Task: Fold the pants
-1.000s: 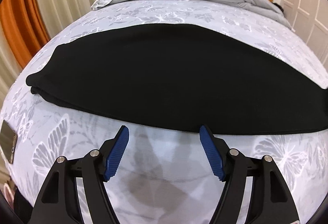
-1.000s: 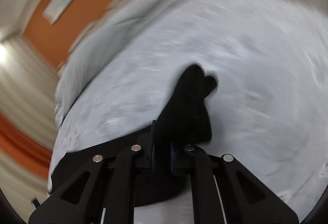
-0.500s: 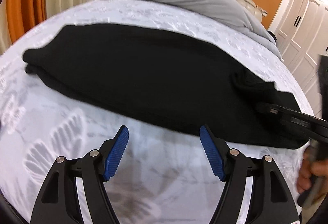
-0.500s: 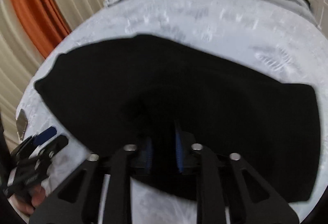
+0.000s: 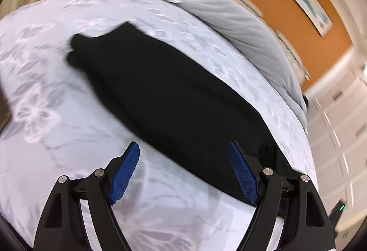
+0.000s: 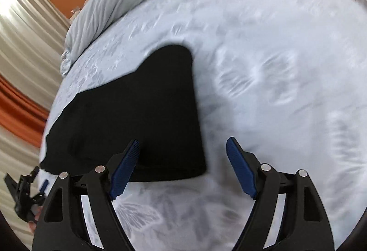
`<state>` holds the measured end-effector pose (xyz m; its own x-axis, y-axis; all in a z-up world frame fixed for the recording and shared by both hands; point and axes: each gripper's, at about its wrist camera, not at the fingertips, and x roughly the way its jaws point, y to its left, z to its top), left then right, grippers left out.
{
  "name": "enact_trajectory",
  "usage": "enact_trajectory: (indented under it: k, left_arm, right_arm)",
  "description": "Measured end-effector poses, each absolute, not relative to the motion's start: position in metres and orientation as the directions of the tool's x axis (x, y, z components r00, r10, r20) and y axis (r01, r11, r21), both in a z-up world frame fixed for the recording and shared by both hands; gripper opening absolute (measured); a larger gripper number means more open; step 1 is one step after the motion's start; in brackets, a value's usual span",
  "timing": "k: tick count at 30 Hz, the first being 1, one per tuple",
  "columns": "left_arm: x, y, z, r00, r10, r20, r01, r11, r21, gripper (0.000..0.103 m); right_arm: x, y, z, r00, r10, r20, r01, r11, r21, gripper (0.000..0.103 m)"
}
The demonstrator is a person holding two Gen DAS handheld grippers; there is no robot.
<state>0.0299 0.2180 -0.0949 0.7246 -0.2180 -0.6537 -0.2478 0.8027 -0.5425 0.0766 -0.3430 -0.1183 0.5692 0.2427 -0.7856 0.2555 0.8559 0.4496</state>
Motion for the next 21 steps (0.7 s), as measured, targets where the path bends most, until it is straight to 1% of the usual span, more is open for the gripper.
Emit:
enact_trajectory:
  k: [1,2,3,4,5,6,11,12,14,17,19,21]
  left_arm:
    - [0.029,0.219,-0.097,0.723,-0.204,-0.660,-0.264,0.801,-0.536,0.077]
    - [0.030,0.216,-0.098,0.720,-0.193,-0.667,-0.269,0.808,-0.525,0.077]
    - [0.032,0.213,-0.099,0.717,-0.184,-0.672,-0.270,0.817,-0.510,0.077]
    - [0.035,0.206,-0.099,0.715,-0.172,-0.677,-0.262,0.832,-0.488,0.077]
    - [0.036,0.203,-0.100,0.715,-0.168,-0.678,-0.254,0.842,-0.476,0.077]
    - [0.039,0.197,-0.100,0.716,-0.163,-0.678,-0.241,0.855,-0.459,0.077]
    - [0.049,0.181,-0.105,0.716,-0.097,-0.691,-0.232,0.901,-0.367,0.077]
    - [0.051,0.180,-0.104,0.716,-0.087,-0.693,-0.229,0.908,-0.351,0.077]
    - [0.039,0.184,-0.102,0.717,-0.079,-0.693,-0.227,0.913,-0.339,0.077]
    - [0.028,0.189,-0.094,0.719,-0.063,-0.692,-0.228,0.919,-0.321,0.077]
    - [0.020,0.186,-0.087,0.720,-0.034,-0.694,-0.223,0.935,-0.276,0.077]
    - [0.012,0.181,-0.081,0.724,-0.014,-0.690,-0.212,0.947,-0.242,0.077]
  right_arm:
    - [0.086,-0.333,-0.128,0.564,0.251,-0.787,0.267,0.846,0.462,0.077]
    - [0.084,-0.325,-0.130,0.583,0.241,-0.776,0.271,0.843,0.465,0.072]
    - [0.084,-0.318,-0.129,0.613,0.246,-0.751,0.246,0.844,0.477,0.055]
    - [0.086,-0.311,-0.128,0.616,0.269,-0.740,0.235,0.835,0.498,0.048]
    - [0.086,-0.307,-0.126,0.627,0.271,-0.730,0.236,0.827,0.510,0.027]
    - [0.086,-0.305,-0.124,0.636,0.289,-0.716,0.225,0.818,0.529,0.025]
    - [0.071,-0.308,-0.107,0.685,0.245,-0.686,0.219,0.829,0.514,0.017]
    - [0.060,-0.323,-0.092,0.707,0.188,-0.682,0.234,0.847,0.477,0.016]
    - [0.048,-0.340,-0.083,0.713,0.202,-0.672,0.222,0.843,0.490,0.016]
    - [0.029,-0.360,-0.073,0.712,0.152,-0.685,0.219,0.879,0.423,0.015]
    - [0.014,-0.382,-0.071,0.712,0.150,-0.685,0.232,0.871,0.433,0.015]
    - [-0.006,-0.407,-0.068,0.716,0.118,-0.688,0.266,0.865,0.425,0.016]
